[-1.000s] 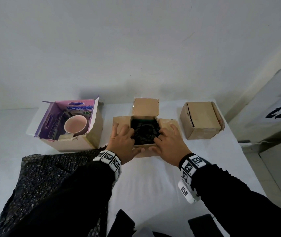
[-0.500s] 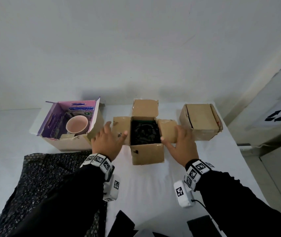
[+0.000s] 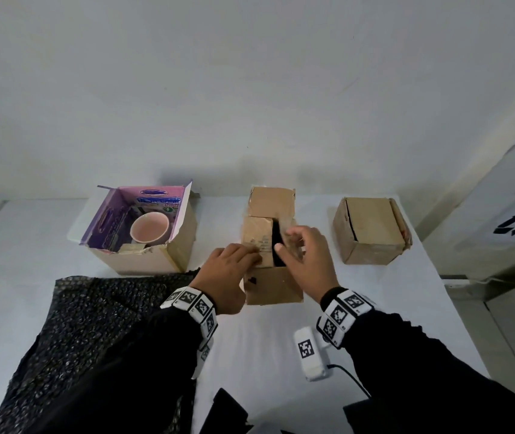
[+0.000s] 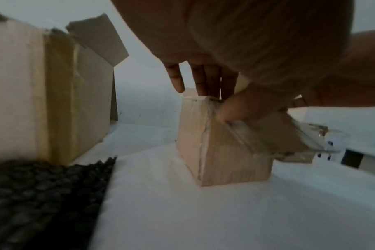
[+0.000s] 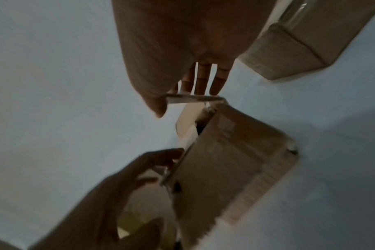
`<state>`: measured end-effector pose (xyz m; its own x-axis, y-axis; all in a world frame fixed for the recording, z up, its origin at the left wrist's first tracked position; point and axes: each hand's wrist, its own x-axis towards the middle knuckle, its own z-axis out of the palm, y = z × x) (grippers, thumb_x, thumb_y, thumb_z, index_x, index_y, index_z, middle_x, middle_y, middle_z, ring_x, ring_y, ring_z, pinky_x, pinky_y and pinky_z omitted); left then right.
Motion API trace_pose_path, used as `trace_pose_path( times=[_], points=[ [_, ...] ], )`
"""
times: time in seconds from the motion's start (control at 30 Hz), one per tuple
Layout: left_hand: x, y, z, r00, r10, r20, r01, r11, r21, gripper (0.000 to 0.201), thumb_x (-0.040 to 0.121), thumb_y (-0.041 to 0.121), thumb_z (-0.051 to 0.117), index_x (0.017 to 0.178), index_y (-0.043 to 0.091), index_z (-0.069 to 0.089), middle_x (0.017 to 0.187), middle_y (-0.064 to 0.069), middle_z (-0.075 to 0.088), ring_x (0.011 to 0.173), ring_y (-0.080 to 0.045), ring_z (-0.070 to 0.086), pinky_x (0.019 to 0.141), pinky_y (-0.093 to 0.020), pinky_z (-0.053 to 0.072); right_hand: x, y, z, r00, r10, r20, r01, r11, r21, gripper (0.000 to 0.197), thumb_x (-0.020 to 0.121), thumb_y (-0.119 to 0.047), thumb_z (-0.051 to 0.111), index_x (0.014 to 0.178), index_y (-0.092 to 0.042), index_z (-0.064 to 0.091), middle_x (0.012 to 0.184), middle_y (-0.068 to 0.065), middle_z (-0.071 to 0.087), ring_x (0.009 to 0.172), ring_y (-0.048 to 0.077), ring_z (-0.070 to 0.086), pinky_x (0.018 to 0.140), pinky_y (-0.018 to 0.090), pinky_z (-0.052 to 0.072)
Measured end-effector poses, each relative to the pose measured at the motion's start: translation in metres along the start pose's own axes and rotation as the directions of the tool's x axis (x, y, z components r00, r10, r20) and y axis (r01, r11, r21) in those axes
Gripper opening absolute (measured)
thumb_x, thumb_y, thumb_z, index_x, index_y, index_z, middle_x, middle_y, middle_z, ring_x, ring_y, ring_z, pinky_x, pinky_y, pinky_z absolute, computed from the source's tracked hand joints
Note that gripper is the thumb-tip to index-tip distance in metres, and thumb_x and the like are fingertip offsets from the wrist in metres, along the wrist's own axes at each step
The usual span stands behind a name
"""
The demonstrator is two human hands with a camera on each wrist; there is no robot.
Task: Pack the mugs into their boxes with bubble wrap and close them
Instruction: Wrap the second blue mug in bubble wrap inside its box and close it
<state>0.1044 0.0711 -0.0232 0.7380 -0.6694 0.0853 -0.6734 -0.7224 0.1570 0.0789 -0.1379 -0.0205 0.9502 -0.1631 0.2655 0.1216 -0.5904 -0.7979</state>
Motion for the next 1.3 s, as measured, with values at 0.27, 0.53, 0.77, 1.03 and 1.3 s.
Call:
trace_pose_path(
  times=[0.27,0.53,0.77,1.03,1.3],
  points=[
    [-0.010,-0.007,0.016,0.993,0.040,-0.111,-0.034,0.998,0.057,0.056,0.076,0.050,0.058,0.128,0.030,0.054,0.136,0.008,0.051,0.121,-0.021,0.041,0.092,-0.040,0.045,-0.009,0.034,-0.017,0.863,-0.325,0.387,0.458,0.827,-0.327,0.041,0.082,-0.015,0.035,0.111,-0.019,0.064,0.118,-0.005,0.063,0.107,0.019,0.053,0.081,0.040,0.049],
    [0.011,-0.010,0.018,0.952,-0.154,-0.265,0.084,0.963,-0.257,0.055,0.090,0.066,0.040,0.092,0.022,0.073,0.120,0.003,0.057,0.102,-0.022,0.053,0.084,-0.039,0.050,0.028,0.033,-0.042,0.936,0.036,0.351,-0.066,0.995,0.074,0.033,0.089,0.003,0.050,0.103,-0.021,0.069,0.092,-0.007,0.073,0.079,-0.004,0.063,0.072,0.018,0.045],
    [0.034,-0.014,0.012,0.820,-0.556,0.138,0.544,0.680,-0.492,0.080,0.073,0.062,0.069,0.136,0.023,0.037,0.120,0.007,0.060,0.094,-0.016,0.064,0.086,-0.037,0.051,0.047,0.039,-0.017,0.979,0.132,0.155,-0.158,0.973,0.169,0.021,0.087,-0.002,0.057,0.095,-0.020,0.066,0.071,0.000,0.062,0.061,0.006,0.055,0.060,0.020,0.043],
    [0.038,-0.008,0.009,0.810,-0.555,0.187,0.571,0.677,-0.464,0.069,0.077,0.059,0.067,0.136,0.034,0.043,0.115,0.011,0.066,0.098,-0.016,0.063,0.087,-0.037,0.050,0.102,0.026,0.000,0.807,0.423,0.412,-0.515,0.845,0.141,0.043,0.088,-0.056,0.060,0.097,-0.014,0.066,0.102,-0.001,0.067,0.094,0.013,0.062,0.085,0.034,0.045],
    [0.036,-0.002,0.003,0.803,-0.563,0.195,0.586,0.687,-0.429,0.070,0.081,0.057,0.064,0.141,0.033,0.038,0.122,0.011,0.064,0.109,-0.018,0.060,0.089,-0.035,0.049,0.160,-0.017,0.004,0.920,0.174,0.352,-0.288,0.907,0.306,0.020,0.081,-0.023,0.077,0.094,-0.007,0.074,0.091,0.004,0.075,0.081,0.009,0.067,0.073,0.020,0.050]
  ],
)
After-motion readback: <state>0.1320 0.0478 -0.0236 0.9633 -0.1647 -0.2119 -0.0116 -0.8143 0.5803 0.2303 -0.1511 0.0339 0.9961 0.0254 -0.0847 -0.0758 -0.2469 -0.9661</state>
